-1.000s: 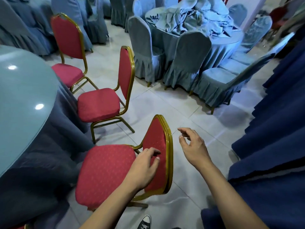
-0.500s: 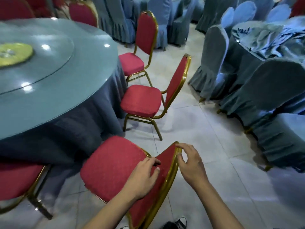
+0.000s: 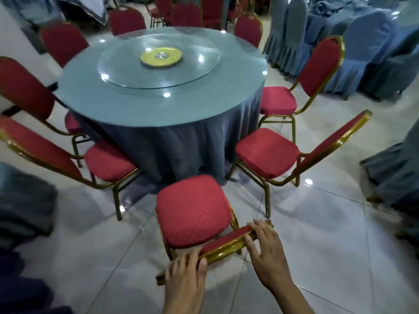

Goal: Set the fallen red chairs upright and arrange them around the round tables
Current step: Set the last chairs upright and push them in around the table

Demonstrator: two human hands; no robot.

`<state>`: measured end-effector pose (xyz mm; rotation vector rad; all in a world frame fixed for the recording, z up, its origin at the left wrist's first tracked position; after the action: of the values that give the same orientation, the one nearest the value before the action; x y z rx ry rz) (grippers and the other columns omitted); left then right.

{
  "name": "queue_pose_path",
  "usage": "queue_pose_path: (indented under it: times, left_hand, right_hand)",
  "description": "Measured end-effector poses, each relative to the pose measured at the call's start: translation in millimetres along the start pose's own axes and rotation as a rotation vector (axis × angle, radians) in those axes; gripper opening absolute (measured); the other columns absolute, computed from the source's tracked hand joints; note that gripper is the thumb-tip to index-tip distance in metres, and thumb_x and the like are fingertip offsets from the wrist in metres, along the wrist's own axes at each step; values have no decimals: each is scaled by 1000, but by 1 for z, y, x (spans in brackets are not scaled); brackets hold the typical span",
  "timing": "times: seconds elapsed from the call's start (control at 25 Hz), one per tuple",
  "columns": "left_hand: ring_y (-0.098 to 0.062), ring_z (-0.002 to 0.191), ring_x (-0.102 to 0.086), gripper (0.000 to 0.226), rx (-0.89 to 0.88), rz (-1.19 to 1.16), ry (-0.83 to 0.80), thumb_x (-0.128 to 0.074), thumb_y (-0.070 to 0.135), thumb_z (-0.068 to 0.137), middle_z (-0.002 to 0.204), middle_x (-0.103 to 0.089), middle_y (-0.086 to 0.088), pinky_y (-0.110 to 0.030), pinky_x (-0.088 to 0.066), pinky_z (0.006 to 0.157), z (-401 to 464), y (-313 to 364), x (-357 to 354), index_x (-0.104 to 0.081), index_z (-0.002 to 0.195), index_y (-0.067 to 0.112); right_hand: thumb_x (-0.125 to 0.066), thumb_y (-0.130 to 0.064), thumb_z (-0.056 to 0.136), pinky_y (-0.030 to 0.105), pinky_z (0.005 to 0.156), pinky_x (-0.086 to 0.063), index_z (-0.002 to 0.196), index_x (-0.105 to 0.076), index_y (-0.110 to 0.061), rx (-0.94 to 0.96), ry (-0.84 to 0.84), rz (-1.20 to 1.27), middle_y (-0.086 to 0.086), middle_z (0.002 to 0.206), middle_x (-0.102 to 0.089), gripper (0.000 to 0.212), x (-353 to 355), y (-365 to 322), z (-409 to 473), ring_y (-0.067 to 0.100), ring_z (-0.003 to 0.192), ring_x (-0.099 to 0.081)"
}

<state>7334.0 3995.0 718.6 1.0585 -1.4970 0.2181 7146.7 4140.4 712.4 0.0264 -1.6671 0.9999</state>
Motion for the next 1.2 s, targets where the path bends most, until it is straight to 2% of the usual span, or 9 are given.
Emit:
queue_pose_path:
  times: [0.08, 0.2, 0.36, 0.44, 0.56, 0.76, 0.88, 1.04, 1.2]
  left_hand:
    - [-18, 118, -59, 59, 46, -49, 26, -1, 66, 97, 131, -56, 13, -51, -36, 104, -6, -2, -8, -46, 133, 52]
    - [-16, 119, -58, 47, 50, -76, 104, -13, 57, 103, 133, -54, 12, -48, -30, 106, 5, -1, -7, -47, 134, 51]
    - [-11, 131, -44, 51, 12, -43, 161, -8, 56, 103, 142, -46, 12, -45, -16, 118, 41, -4, 8, -40, 142, 48]
    - [-7, 137, -35, 55, -2, -21, 170, -1, 59, 102, 146, -39, 14, -44, -9, 122, 70, -6, 17, -33, 145, 50]
    - [-8, 138, -32, 61, -15, -8, 186, 6, 63, 98, 147, -36, 14, -41, -4, 123, 130, -9, 33, -29, 147, 51]
    - [-14, 136, -34, 70, -51, -30, 176, 9, 68, 93, 147, -39, 10, -44, -6, 122, 233, -12, 68, -32, 147, 48]
    - [-18, 138, -35, 68, -67, -44, 160, 5, 68, 94, 149, -39, 8, -47, -5, 122, 291, -14, 88, -32, 147, 47]
    - [-19, 141, -32, 65, -45, -53, 119, -1, 64, 94, 152, -36, 7, -47, -2, 123, 350, -27, 109, -32, 148, 46]
    - [-19, 140, -35, 64, -47, -74, 145, -3, 64, 94, 151, -38, 7, -47, -7, 121, 392, -35, 126, -35, 146, 46]
  right_hand:
    - [-21, -68, 97, 35, 117, -29, 139, -51, -32, 8, 34, 5, -13, 149, -44, 63, -4, 7, -3, 8, 142, -32]
    - [-21, -64, 99, 40, 117, -29, 135, -55, -25, 0, 100, 46, -6, 148, -47, 62, -11, 7, 4, 15, 143, -34]
    - [-22, -58, 102, 35, 122, -17, 146, -43, -27, -2, 62, 57, -4, 155, -39, 58, -23, -2, 35, 13, 149, -23]
    - [-23, -57, 102, 39, 123, -17, 152, -34, -31, 25, 47, 46, -6, 161, -29, 58, -25, -6, 60, 12, 152, -17]
    - [-20, -61, 102, 41, 124, -16, 156, -23, -36, 46, 14, 15, -6, 166, -18, 60, -32, -17, 117, 12, 154, -9]
    - [-10, -70, 96, 40, 126, -7, 159, -16, -36, 59, -72, -60, -3, 168, -8, 71, -39, -37, 224, 12, 155, 2]
    - [-5, -73, 93, 41, 126, -4, 160, -14, -32, 42, -125, -64, -1, 169, -4, 79, -45, -53, 278, 14, 154, 5]
    - [-8, -70, 92, 42, 126, -1, 161, -11, -28, 24, -215, -78, 1, 169, 2, 81, -58, -73, 334, 18, 154, 9]
    - [-7, -72, 93, 43, 125, 1, 161, -10, -26, 46, -204, -59, 3, 169, 5, 82, -71, -88, 375, 17, 154, 11]
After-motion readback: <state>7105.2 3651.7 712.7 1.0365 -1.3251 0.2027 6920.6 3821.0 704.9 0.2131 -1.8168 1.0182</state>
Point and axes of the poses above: each hand's wrist, its own z-axis towards the middle knuckle, its own x-axis out of the back of the hand, y = z × x, the point moved 6 cm from there along z, towards the middle knuckle
